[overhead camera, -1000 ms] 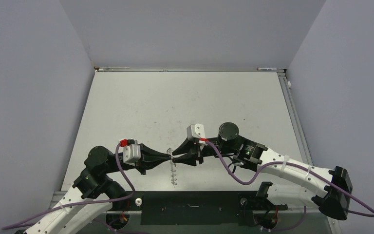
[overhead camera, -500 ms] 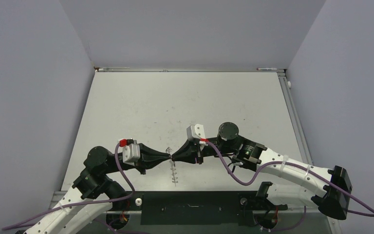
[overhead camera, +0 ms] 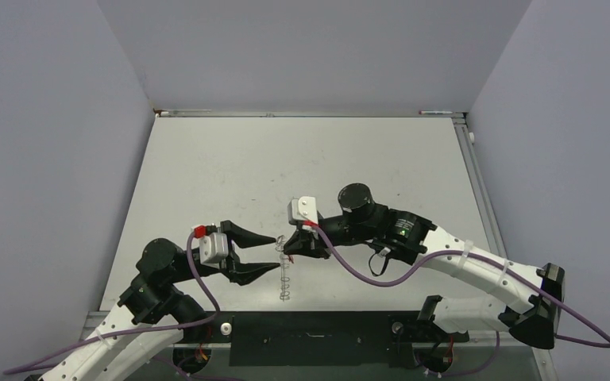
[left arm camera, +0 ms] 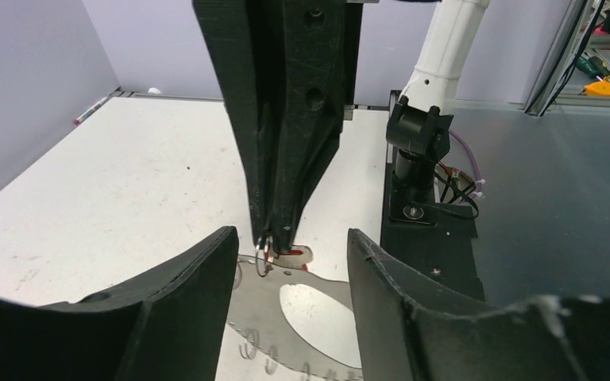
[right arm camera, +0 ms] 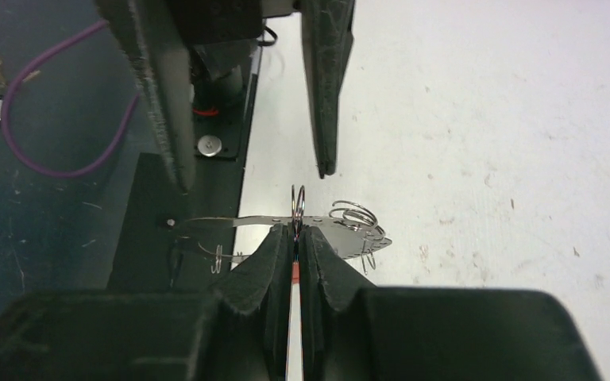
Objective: Put the keys on the keyring
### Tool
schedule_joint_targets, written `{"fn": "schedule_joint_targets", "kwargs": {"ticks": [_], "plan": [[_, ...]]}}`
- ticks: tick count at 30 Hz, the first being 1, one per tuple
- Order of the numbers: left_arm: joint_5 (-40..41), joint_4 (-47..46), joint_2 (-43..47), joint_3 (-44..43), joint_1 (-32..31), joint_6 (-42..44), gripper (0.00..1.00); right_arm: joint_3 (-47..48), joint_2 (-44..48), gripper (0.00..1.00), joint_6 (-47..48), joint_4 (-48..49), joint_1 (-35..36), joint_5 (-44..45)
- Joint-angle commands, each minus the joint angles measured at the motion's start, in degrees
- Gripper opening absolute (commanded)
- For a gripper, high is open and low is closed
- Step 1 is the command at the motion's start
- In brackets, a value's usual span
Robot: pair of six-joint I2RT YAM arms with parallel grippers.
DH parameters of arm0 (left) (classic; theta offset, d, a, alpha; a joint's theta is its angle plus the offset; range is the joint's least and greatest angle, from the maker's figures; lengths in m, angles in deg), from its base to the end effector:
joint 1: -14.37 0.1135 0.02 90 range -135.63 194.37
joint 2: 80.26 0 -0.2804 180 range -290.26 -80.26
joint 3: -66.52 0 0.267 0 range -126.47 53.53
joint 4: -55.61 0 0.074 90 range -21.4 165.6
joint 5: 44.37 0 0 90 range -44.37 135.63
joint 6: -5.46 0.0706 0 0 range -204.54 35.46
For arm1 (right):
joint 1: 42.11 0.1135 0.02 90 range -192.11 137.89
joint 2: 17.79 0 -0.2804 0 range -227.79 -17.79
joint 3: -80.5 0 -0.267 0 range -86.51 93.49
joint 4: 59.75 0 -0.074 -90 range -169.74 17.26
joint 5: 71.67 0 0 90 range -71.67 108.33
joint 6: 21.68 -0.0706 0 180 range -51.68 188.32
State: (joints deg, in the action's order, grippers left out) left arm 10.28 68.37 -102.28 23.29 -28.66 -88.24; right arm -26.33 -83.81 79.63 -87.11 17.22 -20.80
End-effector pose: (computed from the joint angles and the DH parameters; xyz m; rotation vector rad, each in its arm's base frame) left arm 0.0738 -0.1248 0.3346 0.9940 1.1870 -1.0927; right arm 0.1105 0.2737 0.3584 -1.5396 1.3270 1.2004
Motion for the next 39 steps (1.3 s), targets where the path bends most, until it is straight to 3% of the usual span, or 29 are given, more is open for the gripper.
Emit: {"fn": "schedule_joint_targets", "kwargs": {"ticks": [1, 6, 14, 22, 39], "plan": [[1.4, -2.5, 0.0, -0.6, 0.3, -0.1, 0.50, 9.0, -2.9, 0.05, 5.7, -14.5, 1.3, 8.2], [0.8, -2.1, -0.7, -0.9, 0.3, -0.2, 0.43, 17.7, -7.5, 0.05, 7.8, -26.8, 7.2, 19.5], [-2.0, -2.2, -2.0, -0.9, 0.3, -0.3, 0.34, 24.3, -9.6, 0.05, 10.0, -33.6, 8.8, 20.5], [-6.2, -4.3, -3.5, -0.1, 0.2, -1.3, 0.33, 26.6, -10.6, 0.05, 10.7, -35.4, 10.1, 20.8], [-6.5, -5.5, -6.6, 0.0, -0.7, -1.9, 0.30, 27.6, -10.6, 0.05, 11.5, -34.4, 10.8, 18.1]]}}
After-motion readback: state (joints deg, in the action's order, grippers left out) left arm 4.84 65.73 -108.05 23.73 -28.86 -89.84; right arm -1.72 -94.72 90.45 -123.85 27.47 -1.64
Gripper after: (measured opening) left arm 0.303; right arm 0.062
